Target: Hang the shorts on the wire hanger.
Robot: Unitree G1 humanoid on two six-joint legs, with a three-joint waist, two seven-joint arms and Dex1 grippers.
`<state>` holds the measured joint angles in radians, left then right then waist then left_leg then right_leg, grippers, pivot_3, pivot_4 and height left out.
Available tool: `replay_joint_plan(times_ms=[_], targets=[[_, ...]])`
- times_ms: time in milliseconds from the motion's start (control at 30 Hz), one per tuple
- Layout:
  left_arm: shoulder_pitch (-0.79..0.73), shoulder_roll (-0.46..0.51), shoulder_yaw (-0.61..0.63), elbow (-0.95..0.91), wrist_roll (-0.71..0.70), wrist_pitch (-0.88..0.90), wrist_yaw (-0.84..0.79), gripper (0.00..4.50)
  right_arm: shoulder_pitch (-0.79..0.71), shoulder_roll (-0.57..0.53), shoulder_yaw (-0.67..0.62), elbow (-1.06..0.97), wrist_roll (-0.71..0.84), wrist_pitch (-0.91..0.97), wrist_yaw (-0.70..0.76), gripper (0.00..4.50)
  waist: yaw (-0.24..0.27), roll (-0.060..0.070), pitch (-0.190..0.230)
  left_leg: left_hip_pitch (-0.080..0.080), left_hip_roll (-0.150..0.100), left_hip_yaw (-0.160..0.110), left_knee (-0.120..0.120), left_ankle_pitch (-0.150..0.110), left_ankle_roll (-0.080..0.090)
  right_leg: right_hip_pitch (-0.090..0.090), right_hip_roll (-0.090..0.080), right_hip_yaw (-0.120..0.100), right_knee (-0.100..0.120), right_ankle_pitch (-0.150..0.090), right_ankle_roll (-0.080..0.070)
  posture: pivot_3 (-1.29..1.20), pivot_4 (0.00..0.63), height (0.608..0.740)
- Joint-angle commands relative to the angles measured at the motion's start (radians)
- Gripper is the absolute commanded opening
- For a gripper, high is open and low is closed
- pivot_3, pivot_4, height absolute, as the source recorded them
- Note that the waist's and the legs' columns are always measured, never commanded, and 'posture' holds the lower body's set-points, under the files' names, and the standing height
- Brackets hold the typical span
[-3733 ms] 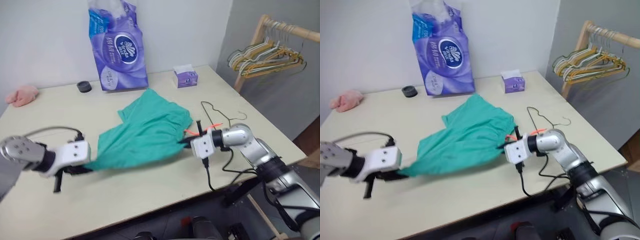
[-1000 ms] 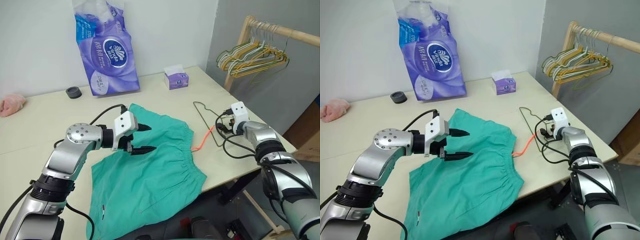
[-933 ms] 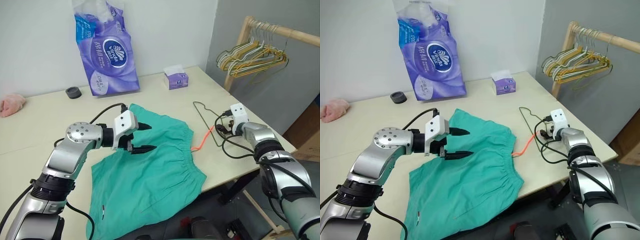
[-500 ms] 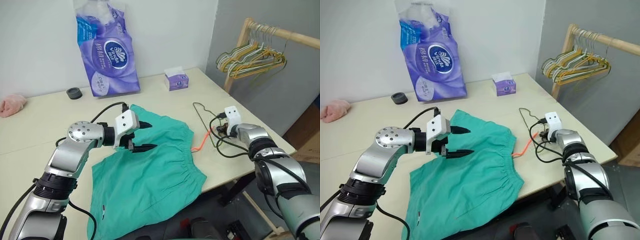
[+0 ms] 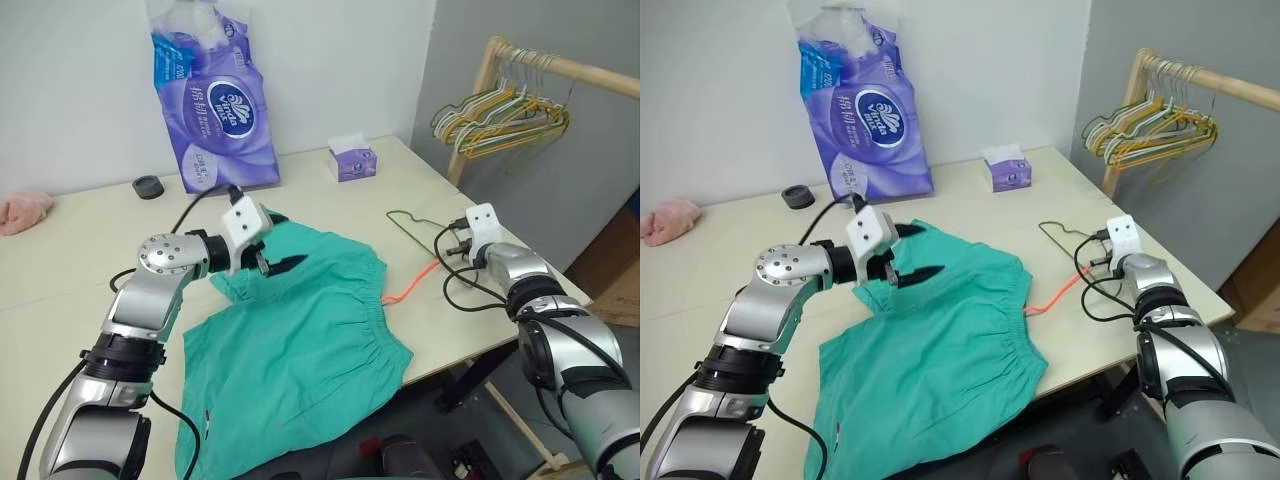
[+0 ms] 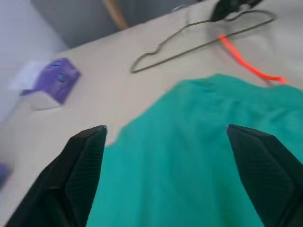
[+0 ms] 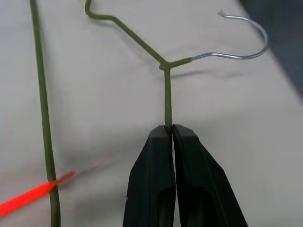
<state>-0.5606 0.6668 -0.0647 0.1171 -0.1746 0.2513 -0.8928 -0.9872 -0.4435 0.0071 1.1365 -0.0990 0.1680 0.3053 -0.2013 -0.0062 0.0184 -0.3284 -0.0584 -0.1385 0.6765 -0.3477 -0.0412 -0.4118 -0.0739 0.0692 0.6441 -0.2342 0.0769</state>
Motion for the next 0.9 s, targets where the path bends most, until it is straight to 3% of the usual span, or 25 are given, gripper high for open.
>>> replay_joint_plan(times_ms=[33,233,400,533,900], targets=[[-0.046,0.012,0.060,0.028,-0.017,0.003,0.012,4.48,0.024,-0.041,0.055,-0.248,-0.044,-0.100,0.055,0.00,-0.004,0.000,0.000,0.000,0.000,0.000,0.000,0.000,0.000,-0.001,0.000,0.001,0.000,0.000,0.000,-0.15,0.000,0.740],[-0.084,0.021,0.124,0.057,-0.105,0.114,-0.020,4.48,0.222,-0.078,0.127,-0.717,-0.051,-0.081,0.206,0.00,-0.008,0.000,0.000,-0.001,0.001,-0.002,0.000,0.000,0.000,-0.001,0.000,0.000,0.000,0.000,0.001,-0.15,0.000,0.740],[-0.073,0.106,0.149,0.043,-0.208,0.265,-0.161,4.48,0.344,-0.120,0.227,-0.978,-0.120,-0.251,0.273,0.00,-0.009,0.000,0.000,-0.001,-0.001,-0.001,0.000,0.000,0.000,-0.002,-0.001,0.000,0.001,-0.001,0.002,-0.16,0.000,0.740],[-0.031,0.186,0.098,0.027,-0.215,0.317,-0.282,4.48,0.333,-0.129,0.271,-1.035,-0.177,-0.417,0.269,0.00,-0.011,0.000,0.000,-0.001,-0.001,-0.002,0.000,0.000,0.000,-0.002,0.000,0.000,0.001,-0.001,0.002,-0.15,0.000,0.740],[0.021,0.192,0.035,-0.024,-0.211,0.354,-0.351,4.48,0.306,-0.101,0.278,-1.063,-0.174,-0.596,0.292,0.00,0.007,0.000,0.001,0.000,-0.001,-0.001,0.001,-0.001,-0.001,-0.001,0.000,0.000,0.000,-0.001,0.002,-0.15,0.000,0.740]])
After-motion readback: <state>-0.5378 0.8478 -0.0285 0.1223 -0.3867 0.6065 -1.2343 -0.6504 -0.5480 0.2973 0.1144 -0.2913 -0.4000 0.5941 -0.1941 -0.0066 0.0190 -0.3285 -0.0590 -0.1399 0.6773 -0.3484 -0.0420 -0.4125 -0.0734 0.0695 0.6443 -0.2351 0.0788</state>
